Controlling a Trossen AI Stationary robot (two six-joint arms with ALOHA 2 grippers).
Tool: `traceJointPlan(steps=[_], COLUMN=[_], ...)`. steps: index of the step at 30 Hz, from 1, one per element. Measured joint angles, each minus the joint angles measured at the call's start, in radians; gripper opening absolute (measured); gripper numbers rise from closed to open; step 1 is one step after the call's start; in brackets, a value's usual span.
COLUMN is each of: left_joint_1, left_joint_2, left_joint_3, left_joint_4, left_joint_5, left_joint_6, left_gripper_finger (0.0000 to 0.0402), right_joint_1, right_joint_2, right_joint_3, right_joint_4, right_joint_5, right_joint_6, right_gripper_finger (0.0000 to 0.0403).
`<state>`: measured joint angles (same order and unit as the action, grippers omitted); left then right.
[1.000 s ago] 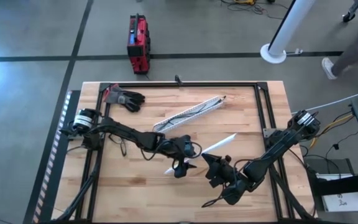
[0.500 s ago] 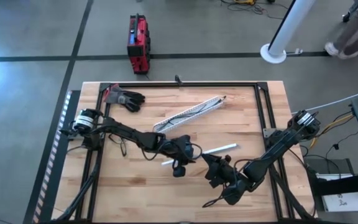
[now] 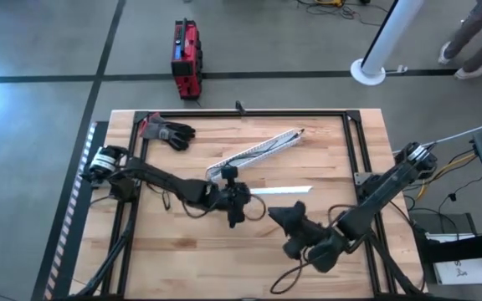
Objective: Ziptie cables
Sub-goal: Insert the white duct lid into the white cable duct until it is secured
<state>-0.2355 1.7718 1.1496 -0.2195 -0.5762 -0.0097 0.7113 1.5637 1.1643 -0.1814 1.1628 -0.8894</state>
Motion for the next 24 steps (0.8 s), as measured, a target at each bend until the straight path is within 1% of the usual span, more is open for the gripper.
traceJointPlan(steps=[2,4,7,10,12,14,17,19,20,24], left_joint_1=[-0.037,-0.072,-0.115,-0.139,-0.148,-0.152,-0.152,-0.15,-0.15,-0.15], left_joint_2=[-0.002,0.009,0.046,0.097,0.142,0.194,0.27,0.313,0.33,0.371], left_joint_3=[0.0,0.0,0.0,0.0,0.0,0.0,0.003,0.015,0.022,0.054], left_joint_4=[-0.017,-0.005,0.028,0.08,0.139,0.208,0.334,0.389,0.396,0.396], left_joint_5=[-0.172,-0.313,-0.466,-0.595,-0.676,-0.77,-0.911,-0.969,-0.985,-0.989], left_joint_6=[0.049,0.123,0.248,0.385,0.49,0.619,0.844,0.945,0.967,0.978], left_gripper_finger=[0.0008,0.0008,0.0008,0.0008,0.0007,0.0007,0.0007,0.0007,0.0007,0.0007], right_joint_1=[-0.004,-0.027,-0.094,-0.183,-0.239,-0.284,-0.328,-0.342,-0.346,-0.352], right_joint_2=[-0.052,-0.11,-0.197,-0.243,-0.255,-0.256,-0.23,-0.206,-0.193,-0.138], right_joint_3=[0.036,0.061,0.065,0.046,0.024,-0.007,-0.062,-0.109,-0.13,-0.21], right_joint_4=[-0.081,-0.144,-0.225,-0.286,-0.292,-0.292,-0.254,-0.204,-0.169,-0.037], right_joint_5=[-0.078,-0.179,-0.356,-0.548,-0.653,-0.726,-0.761,-0.763,-0.763,-0.763], right_joint_6=[0.16,0.331,0.57,0.78,0.883,0.959,1.032,1.061,1.074,1.083], right_gripper_finger=[0.0164,0.0178,0.019,0.0199,0.0206,0.0214,0.0231,0.0243,0.0249,0.0272])
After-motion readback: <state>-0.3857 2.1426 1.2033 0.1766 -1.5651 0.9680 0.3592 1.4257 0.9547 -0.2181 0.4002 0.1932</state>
